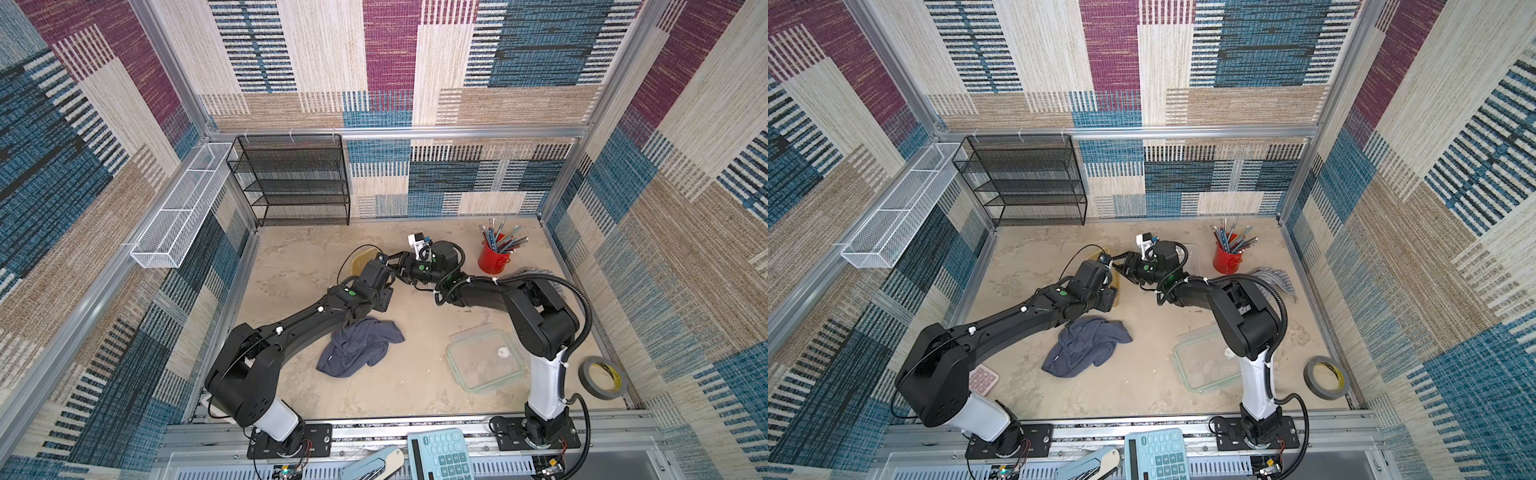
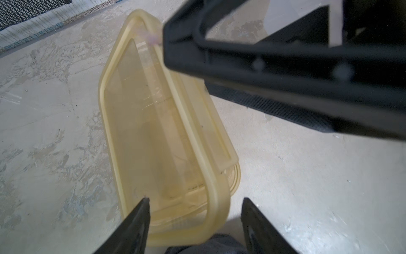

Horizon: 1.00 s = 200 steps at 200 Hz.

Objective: Wipe the insides of the lunch boxes
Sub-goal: Open the lid of the lunch box.

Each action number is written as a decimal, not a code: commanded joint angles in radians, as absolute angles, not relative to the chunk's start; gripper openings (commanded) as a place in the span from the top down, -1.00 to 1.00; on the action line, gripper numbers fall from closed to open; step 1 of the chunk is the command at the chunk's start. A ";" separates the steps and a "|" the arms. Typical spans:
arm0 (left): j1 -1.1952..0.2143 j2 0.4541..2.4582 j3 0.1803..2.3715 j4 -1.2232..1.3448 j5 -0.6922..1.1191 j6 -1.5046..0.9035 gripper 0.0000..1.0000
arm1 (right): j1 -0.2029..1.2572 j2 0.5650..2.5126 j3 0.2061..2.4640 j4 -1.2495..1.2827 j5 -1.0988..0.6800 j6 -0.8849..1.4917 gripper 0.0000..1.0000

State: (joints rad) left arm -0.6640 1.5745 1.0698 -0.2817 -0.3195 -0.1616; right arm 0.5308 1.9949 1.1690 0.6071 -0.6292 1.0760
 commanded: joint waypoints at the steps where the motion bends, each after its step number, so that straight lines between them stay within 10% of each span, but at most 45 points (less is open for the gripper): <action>1: -0.664 1.583 1.086 -0.290 -0.367 -0.139 -0.35 | 0.532 1.982 1.167 0.650 -0.648 1.087 -0.14; 200: -0.667 1.595 1.111 -0.284 -0.440 -0.103 0.29 | 0.522 1.950 1.161 0.581 -0.595 1.031 -0.31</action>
